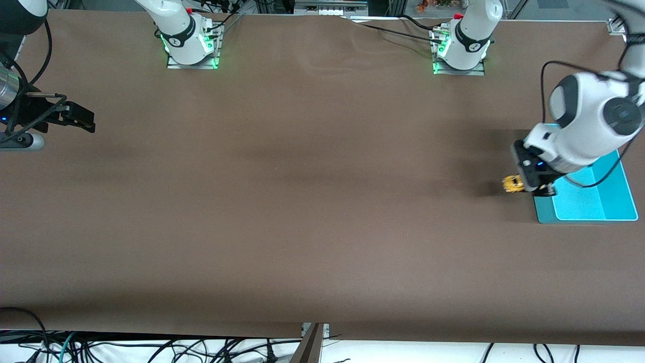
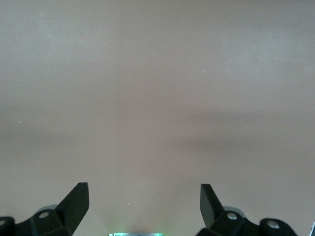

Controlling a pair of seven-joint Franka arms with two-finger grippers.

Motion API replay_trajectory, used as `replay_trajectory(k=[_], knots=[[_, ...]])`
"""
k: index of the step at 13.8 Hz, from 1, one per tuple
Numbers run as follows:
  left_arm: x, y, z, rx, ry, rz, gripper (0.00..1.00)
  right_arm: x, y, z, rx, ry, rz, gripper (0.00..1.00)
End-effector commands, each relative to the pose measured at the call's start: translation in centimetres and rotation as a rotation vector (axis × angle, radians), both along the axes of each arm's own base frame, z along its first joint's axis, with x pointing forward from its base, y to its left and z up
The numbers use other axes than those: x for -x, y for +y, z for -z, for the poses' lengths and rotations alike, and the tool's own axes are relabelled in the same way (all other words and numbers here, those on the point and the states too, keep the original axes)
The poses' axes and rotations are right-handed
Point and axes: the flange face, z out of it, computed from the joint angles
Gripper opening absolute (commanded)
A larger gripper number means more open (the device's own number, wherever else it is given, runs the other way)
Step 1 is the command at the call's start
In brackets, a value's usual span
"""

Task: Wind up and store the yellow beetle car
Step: 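Lift the car with the left gripper and lower it into the bin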

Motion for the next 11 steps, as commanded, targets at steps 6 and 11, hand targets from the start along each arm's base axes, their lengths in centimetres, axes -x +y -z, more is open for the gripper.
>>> replay_trajectory(k=[6, 11], knots=[[5.3, 16.6, 1.0, -0.025, 0.081, 0.091, 0.0, -0.2, 0.1, -0.4, -0.01, -0.012, 0.011, 1.0], [6.7, 21.1, 10.0, -0.031, 0.198, 0.114, 0.0, -0.4, 0.1, -0.3, -0.012, -0.012, 0.011, 1.0]])
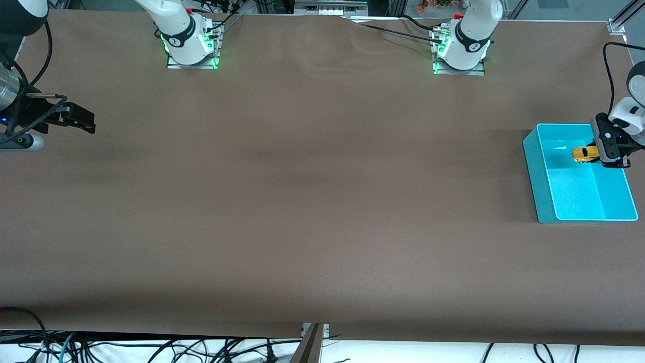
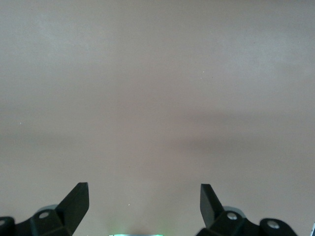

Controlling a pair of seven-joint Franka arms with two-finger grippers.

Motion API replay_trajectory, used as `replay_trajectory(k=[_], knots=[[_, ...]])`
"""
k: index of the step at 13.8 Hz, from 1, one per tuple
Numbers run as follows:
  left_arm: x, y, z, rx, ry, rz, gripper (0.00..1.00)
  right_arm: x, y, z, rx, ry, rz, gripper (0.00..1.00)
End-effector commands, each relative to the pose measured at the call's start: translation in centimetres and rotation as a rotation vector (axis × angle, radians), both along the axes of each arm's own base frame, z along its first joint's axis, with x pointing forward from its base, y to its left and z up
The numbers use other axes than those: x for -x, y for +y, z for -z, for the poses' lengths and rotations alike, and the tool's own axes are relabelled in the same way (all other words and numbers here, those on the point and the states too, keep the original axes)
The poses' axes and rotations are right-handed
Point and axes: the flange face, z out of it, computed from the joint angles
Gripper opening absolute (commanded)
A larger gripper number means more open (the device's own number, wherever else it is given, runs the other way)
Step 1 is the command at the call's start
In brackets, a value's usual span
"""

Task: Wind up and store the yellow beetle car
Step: 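Lift the car with the left gripper and lower it into the bin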

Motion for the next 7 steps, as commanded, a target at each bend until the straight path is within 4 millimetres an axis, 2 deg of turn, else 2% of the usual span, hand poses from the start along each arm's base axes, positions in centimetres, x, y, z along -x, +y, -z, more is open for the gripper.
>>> replay_trajectory(k=[1, 3, 4, 7], knots=[[-0.6, 0.2, 6.6, -0.005, 0.072, 0.05, 0.0, -0.3, 0.0, -0.3, -0.01, -0.006, 0.011, 1.0], [-1.3, 0.5, 9.5, -0.003, 0.112, 0.058, 0.0, -0.2, 0.0, -0.4, -0.011, -0.008, 0.013, 1.0], [-1.0, 0.6, 10.7, 0.005, 0.135, 0.054, 0.0, -0.2, 0.0, -0.4, -0.011, -0.008, 0.013, 1.0], [-0.2, 0.4, 12.7, 0.021, 0.178, 0.05, 0.02, -0.3, 0.1, -0.3, -0.011, -0.008, 0.011, 1.0]])
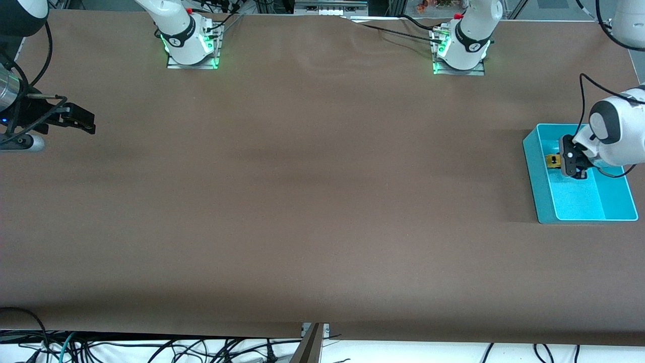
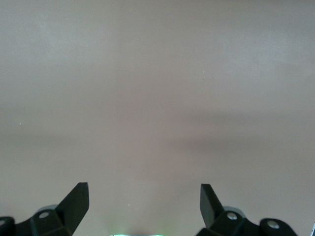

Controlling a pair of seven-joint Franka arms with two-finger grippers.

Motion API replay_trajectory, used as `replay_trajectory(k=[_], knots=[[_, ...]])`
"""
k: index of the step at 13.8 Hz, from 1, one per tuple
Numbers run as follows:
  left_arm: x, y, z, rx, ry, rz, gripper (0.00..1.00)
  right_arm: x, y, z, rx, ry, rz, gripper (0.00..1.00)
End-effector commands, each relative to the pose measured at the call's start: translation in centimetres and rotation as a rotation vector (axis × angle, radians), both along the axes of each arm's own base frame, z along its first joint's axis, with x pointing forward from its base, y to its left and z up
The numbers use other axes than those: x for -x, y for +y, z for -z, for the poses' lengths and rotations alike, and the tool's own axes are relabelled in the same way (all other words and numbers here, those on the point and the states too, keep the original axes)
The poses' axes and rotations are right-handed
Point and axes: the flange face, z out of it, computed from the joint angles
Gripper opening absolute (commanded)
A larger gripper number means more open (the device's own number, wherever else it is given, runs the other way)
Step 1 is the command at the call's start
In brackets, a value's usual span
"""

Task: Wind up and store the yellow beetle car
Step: 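Open the left gripper and raise it out of the cyan bin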

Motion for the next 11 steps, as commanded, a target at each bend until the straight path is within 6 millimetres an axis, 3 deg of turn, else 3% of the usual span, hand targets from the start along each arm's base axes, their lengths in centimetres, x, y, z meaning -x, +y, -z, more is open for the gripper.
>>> replay_trajectory(k=[1, 2, 3, 6, 7, 9, 11], knots=[[-0.3, 0.5, -0.1, -0.009, 0.02, 0.027, 0.34, -0.3, 0.1, -0.4, -0.011, -0.009, 0.011, 1.0], [-0.4, 0.4, -0.3, -0.009, 0.018, 0.027, 0.78, -0.3, 0.0, -0.4, -0.011, -0.009, 0.012, 1.0], [-0.3, 0.5, -0.7, -0.008, 0.021, 0.025, 1.0, -0.2, 0.0, -0.3, -0.011, -0.007, 0.012, 1.0], [-0.4, 0.2, -3.5, -0.016, -0.002, 0.006, 1.0, -0.3, 0.1, -0.4, -0.01, -0.009, 0.011, 1.0], [-1.2, -0.5, -5.7, -0.031, -0.042, 0.002, 1.0, -0.2, 0.2, -0.3, -0.011, -0.007, 0.009, 1.0], [-4.1, -4.8, -11.1, -0.061, -0.144, 0.051, 1.0, -0.3, 0.0, -0.4, -0.011, -0.008, 0.012, 1.0], [-5.0, -6.7, -17.1, -0.077, -0.254, 0.067, 1.0, -0.3, 0.0, -0.2, -0.011, -0.005, 0.012, 1.0]])
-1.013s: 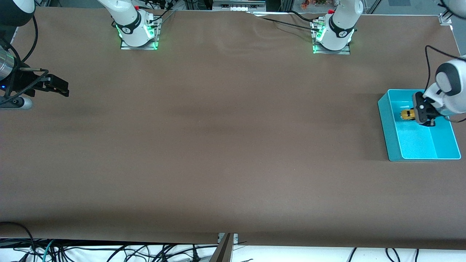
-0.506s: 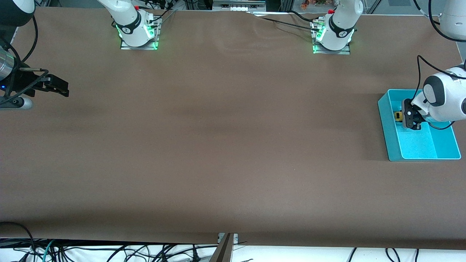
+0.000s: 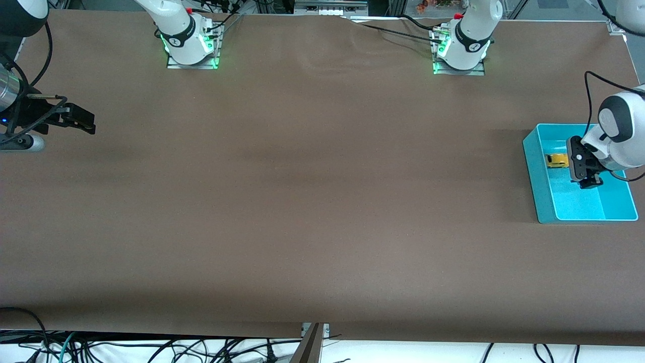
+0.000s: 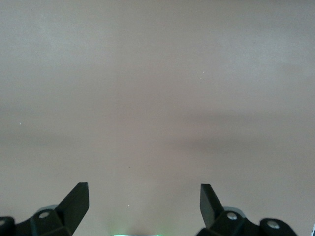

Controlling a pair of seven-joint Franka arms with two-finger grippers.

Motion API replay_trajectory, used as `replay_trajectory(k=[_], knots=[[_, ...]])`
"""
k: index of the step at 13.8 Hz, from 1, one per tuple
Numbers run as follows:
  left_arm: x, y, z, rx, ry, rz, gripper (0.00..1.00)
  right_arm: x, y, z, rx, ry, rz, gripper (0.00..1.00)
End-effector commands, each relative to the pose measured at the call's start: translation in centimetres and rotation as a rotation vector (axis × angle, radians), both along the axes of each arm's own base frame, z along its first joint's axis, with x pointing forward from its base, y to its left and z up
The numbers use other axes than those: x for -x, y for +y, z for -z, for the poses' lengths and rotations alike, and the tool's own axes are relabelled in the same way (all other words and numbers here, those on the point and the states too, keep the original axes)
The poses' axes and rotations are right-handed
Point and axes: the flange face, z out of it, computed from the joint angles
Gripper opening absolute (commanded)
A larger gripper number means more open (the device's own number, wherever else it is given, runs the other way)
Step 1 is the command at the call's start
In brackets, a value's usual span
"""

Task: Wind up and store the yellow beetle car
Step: 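Open the left gripper and raise it out of the cyan bin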

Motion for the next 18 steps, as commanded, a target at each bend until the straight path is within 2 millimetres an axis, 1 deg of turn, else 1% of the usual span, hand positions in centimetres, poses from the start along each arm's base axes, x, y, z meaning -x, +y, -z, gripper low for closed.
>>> replay_trajectory(k=[1, 2, 3, 4, 5, 6, 7, 8, 9, 10, 11, 12, 14, 17, 18], knots=[[0.3, -2.4, -8.8, -0.01, -0.133, -0.028, 1.0, -0.3, 0.0, -0.2, -0.01, -0.005, 0.01, 1.0], [0.2, -3.6, -11.0, 0.006, -0.174, -0.046, 1.0, -0.3, 0.1, -0.2, -0.01, -0.005, 0.01, 1.0], [-0.3, -5.9, -12.4, 0.024, -0.194, -0.052, 0.99, -0.3, 0.0, -0.2, -0.01, -0.005, 0.012, 1.0], [-1.2, -7.7, -13.6, 0.046, -0.226, -0.094, 0.99, -0.3, 0.1, -0.2, -0.01, -0.005, 0.01, 1.0], [-1.4, -9.2, -15.0, 0.081, -0.265, -0.187, 0.99, -0.3, 0.0, -0.3, -0.01, -0.007, 0.012, 1.0], [-1.1, -11.7, -16.7, 0.115, -0.305, -0.304, 0.98, -0.3, 0.1, -0.3, -0.01, -0.007, 0.01, 1.0], [-0.8, -14.6, -17.9, 0.128, -0.317, -0.374, 0.98, -0.3, 0.1, -0.3, -0.01, -0.007, 0.01, 1.0], [-0.6, -17.5, -18.8, 0.136, -0.305, -0.419, 0.95, -0.3, 0.1, -0.3, -0.01, -0.007, 0.01, 1.0], [0.0, -18.0, -19.5, 0.135, -0.291, -0.5, 0.94, -0.3, 0.1, -0.3, -0.01, -0.007, 0.01, 1.0], [0.5, -18.3, -19.8, 0.131, -0.264, -0.603, 0.93, -0.3, 0.1, -0.3, -0.01, -0.007, 0.01, 1.0], [1.2, -18.6, -19.9, 0.12, -0.227, -0.742, 0.93, -0.3, 0.1, -0.3, -0.01, -0.007, 0.01, 1.0], [1.9, -19.7, -20.1, 0.1, -0.185, -0.875, 0.95, -0.3, 0.1, -0.3, -0.01, -0.007, 0.01, 1.0], [3.3, -20.8, -21.2, 0.05, -0.128, -1.093, 0.97, -0.3, 0.2, -0.3, -0.01, -0.007, 0.009, 1.0], [4.2, -22.3, -23.5, -0.013, -0.083, -1.295, 0.98, -0.3, 0.2, -0.3, -0.01, -0.007, 0.009, 1.0], [4.5, -22.4, -24.1, -0.038, -0.063, -1.348, 0.98, -0.3, 0.1, -0.3, -0.01, -0.007, 0.01, 1.0]])
